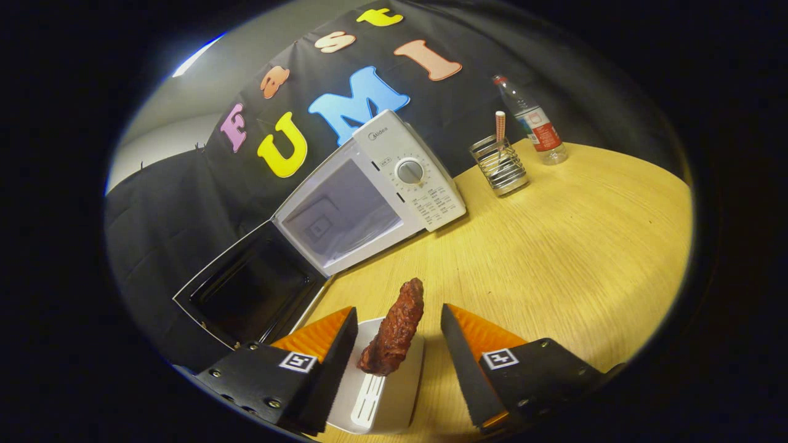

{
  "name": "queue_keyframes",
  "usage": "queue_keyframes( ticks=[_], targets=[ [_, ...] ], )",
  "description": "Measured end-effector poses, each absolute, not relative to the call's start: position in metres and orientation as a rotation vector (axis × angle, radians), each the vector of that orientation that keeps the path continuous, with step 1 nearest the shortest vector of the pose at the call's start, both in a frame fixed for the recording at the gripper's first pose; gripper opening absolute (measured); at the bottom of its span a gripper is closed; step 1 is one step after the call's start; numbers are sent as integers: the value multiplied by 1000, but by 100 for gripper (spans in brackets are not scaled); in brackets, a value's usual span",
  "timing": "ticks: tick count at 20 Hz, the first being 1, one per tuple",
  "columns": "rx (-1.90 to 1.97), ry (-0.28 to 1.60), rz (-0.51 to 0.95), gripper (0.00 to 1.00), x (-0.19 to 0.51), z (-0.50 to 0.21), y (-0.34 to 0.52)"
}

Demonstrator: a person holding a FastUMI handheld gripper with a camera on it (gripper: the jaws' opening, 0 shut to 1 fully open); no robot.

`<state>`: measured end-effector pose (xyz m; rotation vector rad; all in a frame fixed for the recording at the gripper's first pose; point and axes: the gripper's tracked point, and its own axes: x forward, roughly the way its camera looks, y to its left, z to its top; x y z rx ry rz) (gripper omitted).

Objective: Open the microwave, put the food inside, and close the microwave door.

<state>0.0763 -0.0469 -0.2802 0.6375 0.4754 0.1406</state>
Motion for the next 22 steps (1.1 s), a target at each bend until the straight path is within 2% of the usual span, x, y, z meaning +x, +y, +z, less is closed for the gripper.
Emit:
queue_keyframes(
  ticks=[1,2,3,4,5,8,9,10,22],
  targets=[
    [660,467,121,63,80,-279,-52],
    [699,455,112,48,79,-275,-54],
    [727,442,127,36,79,-272,-51],
    [745,436,121,36,88,-277,-47],
    [776,442,107,18,84,-275,-51],
    [825,436,136,18,83,-274,-47],
    [831,433,132,12,85,-272,-47],
    [827,432,133,11,83,-271,-45],
    [759,366,152,11,98,-211,-29]
  ],
)
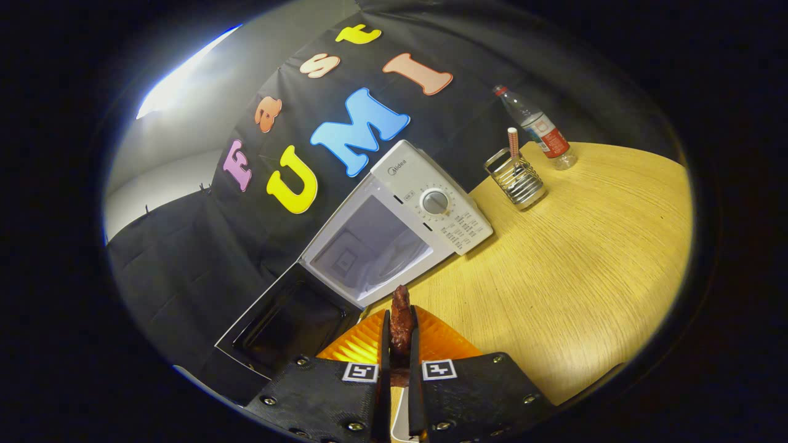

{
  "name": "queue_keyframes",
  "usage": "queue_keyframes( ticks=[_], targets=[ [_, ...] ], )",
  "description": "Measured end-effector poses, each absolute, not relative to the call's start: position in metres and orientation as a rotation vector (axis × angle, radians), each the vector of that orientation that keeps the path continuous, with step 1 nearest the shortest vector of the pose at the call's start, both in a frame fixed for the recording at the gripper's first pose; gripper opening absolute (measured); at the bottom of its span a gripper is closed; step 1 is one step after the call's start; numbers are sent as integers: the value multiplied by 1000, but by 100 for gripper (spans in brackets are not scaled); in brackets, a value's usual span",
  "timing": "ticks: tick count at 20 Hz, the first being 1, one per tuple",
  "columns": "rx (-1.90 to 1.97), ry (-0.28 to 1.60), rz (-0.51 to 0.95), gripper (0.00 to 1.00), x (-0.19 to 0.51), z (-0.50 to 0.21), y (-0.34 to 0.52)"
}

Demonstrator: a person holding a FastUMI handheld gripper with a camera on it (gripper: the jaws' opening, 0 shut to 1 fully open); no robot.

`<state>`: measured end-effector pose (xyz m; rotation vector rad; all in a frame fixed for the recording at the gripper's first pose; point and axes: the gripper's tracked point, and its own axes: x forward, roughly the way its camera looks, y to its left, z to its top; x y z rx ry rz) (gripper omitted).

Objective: Open the microwave, put the food inside, and close the microwave door.

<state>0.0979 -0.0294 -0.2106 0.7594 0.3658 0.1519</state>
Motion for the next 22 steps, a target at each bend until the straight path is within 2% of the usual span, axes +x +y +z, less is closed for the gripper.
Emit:
queue_keyframes(
  ticks=[12,22],
  targets=[
    [563,305,200,11,199,-164,59],
    [388,326,160,11,327,-208,126]
  ],
)
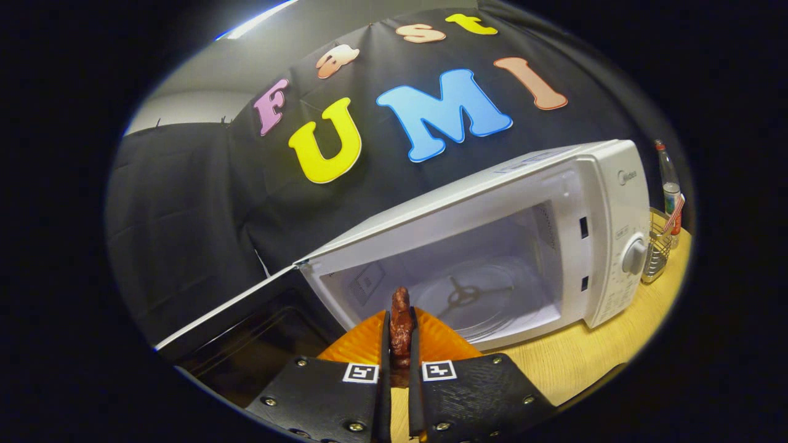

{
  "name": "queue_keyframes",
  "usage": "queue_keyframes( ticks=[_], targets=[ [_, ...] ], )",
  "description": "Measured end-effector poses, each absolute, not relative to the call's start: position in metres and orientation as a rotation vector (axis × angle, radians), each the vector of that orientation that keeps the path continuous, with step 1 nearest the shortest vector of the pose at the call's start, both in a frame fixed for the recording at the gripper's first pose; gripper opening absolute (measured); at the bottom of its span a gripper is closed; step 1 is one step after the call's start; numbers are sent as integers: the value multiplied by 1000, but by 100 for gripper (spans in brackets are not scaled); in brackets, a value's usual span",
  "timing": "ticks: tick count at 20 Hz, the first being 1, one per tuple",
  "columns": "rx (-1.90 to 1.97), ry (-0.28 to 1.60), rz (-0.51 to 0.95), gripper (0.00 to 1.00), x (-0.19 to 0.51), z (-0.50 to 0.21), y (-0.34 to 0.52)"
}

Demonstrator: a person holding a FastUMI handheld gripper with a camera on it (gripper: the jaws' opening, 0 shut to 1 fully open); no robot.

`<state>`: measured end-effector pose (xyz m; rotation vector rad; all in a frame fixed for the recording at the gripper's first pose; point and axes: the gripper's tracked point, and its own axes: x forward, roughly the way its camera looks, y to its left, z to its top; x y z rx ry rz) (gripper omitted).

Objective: Open the microwave, put the food inside, and close the microwave door.

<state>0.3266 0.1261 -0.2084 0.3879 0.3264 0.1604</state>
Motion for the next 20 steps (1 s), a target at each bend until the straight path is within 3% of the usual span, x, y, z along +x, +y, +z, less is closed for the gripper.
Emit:
queue_keyframes(
  ticks=[16,18,19,20],
  targets=[
    [355,231,-38,11,439,-236,86],
    [301,215,-90,20,444,-244,77],
    [272,211,-104,35,446,-251,72],
    [233,217,-115,40,449,-260,68]
  ],
)
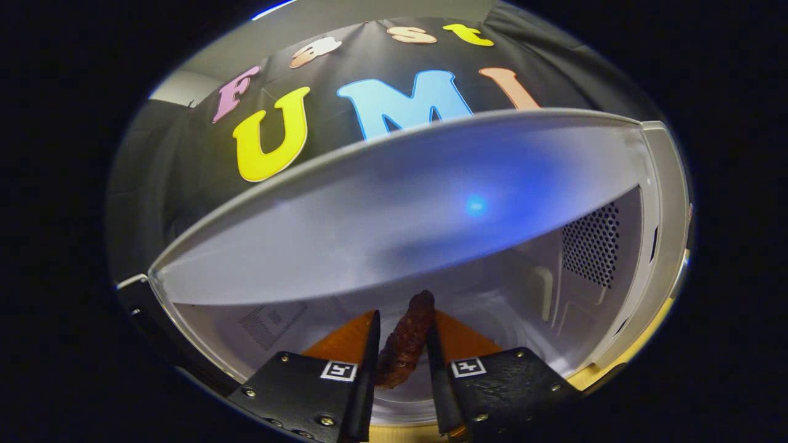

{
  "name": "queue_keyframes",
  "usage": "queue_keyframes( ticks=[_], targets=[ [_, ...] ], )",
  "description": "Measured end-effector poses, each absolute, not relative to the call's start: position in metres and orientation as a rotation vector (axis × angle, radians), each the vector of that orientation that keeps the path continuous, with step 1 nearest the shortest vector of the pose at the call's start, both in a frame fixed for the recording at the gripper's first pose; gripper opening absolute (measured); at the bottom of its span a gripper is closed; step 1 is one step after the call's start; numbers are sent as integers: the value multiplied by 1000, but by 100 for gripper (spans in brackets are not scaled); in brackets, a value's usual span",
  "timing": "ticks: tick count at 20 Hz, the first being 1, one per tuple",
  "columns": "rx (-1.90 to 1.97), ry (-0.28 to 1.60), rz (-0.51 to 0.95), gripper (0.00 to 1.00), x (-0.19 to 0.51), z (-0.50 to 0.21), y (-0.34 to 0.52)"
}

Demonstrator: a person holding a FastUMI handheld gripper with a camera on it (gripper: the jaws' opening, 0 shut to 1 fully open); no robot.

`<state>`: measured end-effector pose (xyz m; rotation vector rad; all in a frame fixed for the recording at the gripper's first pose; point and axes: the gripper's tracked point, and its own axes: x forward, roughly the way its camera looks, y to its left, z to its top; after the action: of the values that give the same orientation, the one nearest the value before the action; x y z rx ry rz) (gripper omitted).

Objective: Open the microwave, put the food inside, and close the microwave door.

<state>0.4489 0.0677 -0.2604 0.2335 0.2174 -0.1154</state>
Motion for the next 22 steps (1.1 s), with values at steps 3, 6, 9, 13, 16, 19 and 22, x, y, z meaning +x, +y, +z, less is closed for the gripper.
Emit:
queue_keyframes(
  ticks=[3,6,9,13,16,19,22],
  targets=[
    [176,241,-141,56,451,-281,56],
    [97,235,-196,73,451,-283,42],
    [-111,171,-266,89,449,-272,23],
    [-147,163,-198,88,445,-268,32],
    [-132,220,-164,88,432,-272,40],
    [-155,303,-79,95,404,-277,56],
    [-192,294,20,95,365,-259,75]
  ],
)
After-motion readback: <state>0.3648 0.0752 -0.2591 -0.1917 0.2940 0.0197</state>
